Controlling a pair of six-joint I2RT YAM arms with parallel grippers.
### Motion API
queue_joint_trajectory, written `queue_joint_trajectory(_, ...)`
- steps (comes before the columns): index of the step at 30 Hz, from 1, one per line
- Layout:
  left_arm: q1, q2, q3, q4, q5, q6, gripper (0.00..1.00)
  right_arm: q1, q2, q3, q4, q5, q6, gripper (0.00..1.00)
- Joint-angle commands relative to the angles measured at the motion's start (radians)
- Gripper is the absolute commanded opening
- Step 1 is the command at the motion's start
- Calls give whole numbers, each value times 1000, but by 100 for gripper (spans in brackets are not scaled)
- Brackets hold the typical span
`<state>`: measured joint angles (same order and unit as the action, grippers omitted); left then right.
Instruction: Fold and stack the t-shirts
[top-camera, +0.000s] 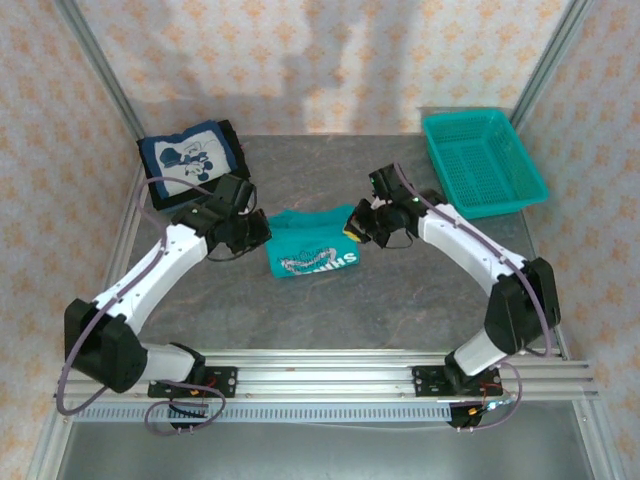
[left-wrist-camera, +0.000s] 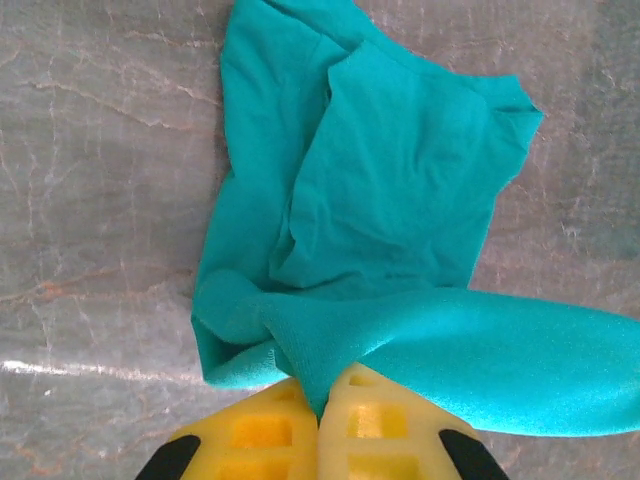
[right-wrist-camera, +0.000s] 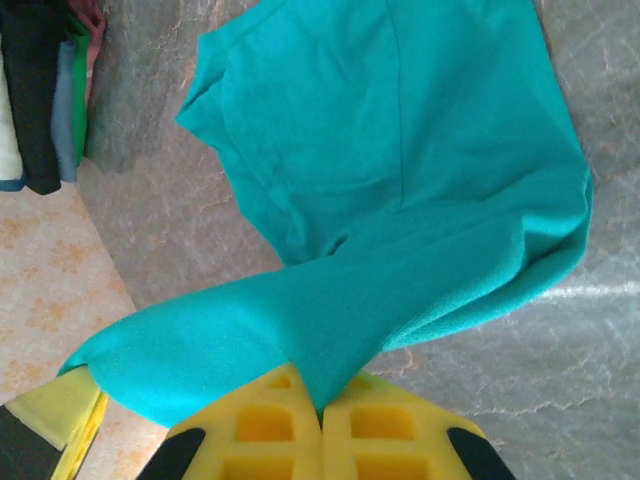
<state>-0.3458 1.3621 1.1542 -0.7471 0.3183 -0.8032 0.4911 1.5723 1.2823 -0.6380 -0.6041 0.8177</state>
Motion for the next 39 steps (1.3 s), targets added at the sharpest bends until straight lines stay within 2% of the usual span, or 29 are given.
queue_joint_trajectory(1, 33, 58, 58, 6, -11, 55, 0, -40, 70, 69, -73, 3, -73, 0)
queue_joint_trajectory(13, 121, 288, 193, 29, 36, 129, 0, -107, 313, 283, -158, -6, -163, 0)
queue_joint_trajectory(19, 152, 429, 272, 36, 43, 159, 0, -143, 454, 404, -178, -18, -179, 5)
queue_joint_trajectory(23, 174, 532, 353, 32, 51, 176, 0, -155, 579, 539, -219, -29, -192, 11)
queue_joint_trajectory(26, 188, 617, 430, 17, 55, 178, 2, -161, 682, 659, -237, -39, -189, 21)
queue_joint_trajectory(28, 195, 659, 496, -11, 54, 173, 13, -169, 752, 771, -264, -47, -180, 33)
queue_joint_trajectory(29, 197, 674, 539, -32, 49, 170, 26, -173, 785, 843, -292, -50, -183, 41)
queue_joint_trajectory(31, 200, 683, 613, -52, 48, 164, 50, -179, 824, 981, -342, -56, -204, 48)
queue_joint_trajectory(34, 203, 666, 732, -95, 28, 160, 70, -181, 808, 1087, -413, -17, -259, 57)
queue_joint_trajectory(35, 202, 657, 763, -102, 26, 159, 88, -181, 781, 1073, -419, -5, -275, 59)
queue_joint_trajectory(36, 202, 649, 786, -112, 30, 157, 93, -181, 752, 1050, -420, 6, -286, 61)
queue_joint_trajectory(39, 198, 599, 800, -129, 53, 161, 94, -181, 624, 894, -370, 21, -307, 65)
